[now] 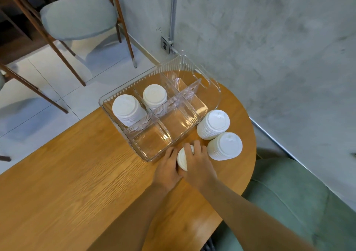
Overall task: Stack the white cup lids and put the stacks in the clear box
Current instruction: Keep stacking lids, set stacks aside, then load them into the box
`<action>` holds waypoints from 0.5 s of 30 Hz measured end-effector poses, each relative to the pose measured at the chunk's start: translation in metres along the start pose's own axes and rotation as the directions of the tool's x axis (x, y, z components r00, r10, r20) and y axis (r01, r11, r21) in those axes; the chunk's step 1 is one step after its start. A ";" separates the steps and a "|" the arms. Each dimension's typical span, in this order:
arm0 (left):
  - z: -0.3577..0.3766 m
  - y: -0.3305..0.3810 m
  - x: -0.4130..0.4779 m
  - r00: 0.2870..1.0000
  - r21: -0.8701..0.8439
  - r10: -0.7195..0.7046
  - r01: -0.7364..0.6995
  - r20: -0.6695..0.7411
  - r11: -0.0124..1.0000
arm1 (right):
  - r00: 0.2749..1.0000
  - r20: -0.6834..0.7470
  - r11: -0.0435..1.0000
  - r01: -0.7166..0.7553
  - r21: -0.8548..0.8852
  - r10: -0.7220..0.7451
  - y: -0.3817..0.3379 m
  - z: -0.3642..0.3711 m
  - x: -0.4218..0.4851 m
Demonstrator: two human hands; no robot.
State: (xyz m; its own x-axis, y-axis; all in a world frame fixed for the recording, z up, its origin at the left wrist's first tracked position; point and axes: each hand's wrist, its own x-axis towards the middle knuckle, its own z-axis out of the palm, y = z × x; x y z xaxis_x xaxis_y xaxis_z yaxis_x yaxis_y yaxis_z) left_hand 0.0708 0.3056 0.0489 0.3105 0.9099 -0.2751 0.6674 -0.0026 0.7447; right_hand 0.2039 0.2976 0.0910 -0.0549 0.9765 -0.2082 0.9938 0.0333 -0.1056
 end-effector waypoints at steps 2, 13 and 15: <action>0.002 -0.002 0.002 1.000 0.021 0.013 -0.013 -0.012 1.000 | 1.000 0.015 1.000 -0.005 -0.002 0.005 0.000 0.002 0.001; -0.012 0.019 -0.003 0.993 0.044 0.115 -0.115 0.009 0.992 | 0.996 0.073 0.987 0.042 0.154 -0.054 0.015 -0.040 -0.006; -0.026 0.033 -0.001 0.985 0.069 0.170 -0.168 -0.017 0.983 | 0.998 0.044 0.981 0.045 0.188 -0.054 0.018 -0.062 -0.007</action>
State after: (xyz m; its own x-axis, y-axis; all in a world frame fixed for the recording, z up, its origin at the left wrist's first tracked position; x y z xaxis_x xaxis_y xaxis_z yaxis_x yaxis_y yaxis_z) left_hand 0.0753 0.3156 0.0894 0.4079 0.9031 -0.1341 0.6505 -0.1844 0.7368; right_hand 0.2280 0.3051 0.1512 -0.1125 0.9631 -0.2445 0.9545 0.0364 -0.2959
